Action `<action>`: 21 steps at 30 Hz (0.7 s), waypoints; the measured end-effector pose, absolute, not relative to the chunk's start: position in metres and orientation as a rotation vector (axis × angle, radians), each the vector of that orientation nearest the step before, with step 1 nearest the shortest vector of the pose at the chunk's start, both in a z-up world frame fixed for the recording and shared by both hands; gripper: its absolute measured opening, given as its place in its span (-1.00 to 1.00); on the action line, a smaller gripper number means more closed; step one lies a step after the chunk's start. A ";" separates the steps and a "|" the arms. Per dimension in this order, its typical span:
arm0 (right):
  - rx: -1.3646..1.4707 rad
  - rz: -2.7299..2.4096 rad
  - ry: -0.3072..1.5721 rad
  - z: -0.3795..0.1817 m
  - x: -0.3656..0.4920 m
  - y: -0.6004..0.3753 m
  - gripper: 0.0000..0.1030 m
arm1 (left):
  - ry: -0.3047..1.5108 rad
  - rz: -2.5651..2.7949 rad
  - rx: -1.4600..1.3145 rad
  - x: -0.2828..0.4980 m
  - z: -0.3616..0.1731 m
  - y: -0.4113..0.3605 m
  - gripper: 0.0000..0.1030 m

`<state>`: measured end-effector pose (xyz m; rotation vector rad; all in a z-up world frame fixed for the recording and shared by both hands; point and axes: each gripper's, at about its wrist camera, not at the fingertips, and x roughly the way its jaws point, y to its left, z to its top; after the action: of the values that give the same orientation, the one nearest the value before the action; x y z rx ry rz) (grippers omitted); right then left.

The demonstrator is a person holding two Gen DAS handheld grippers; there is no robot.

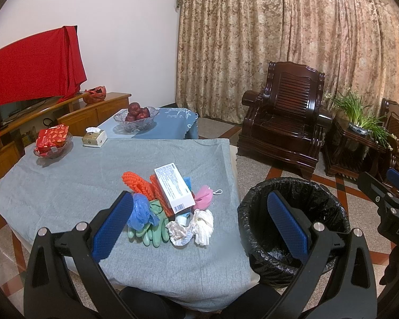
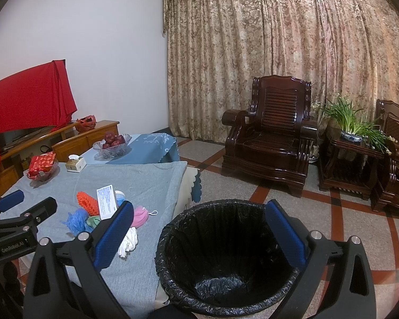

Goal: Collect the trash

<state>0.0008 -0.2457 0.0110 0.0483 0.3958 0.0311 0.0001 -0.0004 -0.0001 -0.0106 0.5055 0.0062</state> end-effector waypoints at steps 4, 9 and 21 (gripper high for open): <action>0.049 0.031 0.397 0.011 0.001 -0.246 0.88 | 0.506 0.006 -0.011 0.000 0.000 0.000 0.90; 0.048 0.031 0.397 0.011 0.001 -0.246 0.88 | 0.506 0.006 -0.011 0.000 0.000 0.000 0.90; 0.048 0.032 0.400 0.012 0.003 -0.244 0.88 | 0.508 0.007 -0.012 0.000 0.000 0.000 0.90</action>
<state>0.0026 -0.2444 0.0123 0.0482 0.4000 0.0322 0.0000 -0.0002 -0.0002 -0.0122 0.5077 0.0070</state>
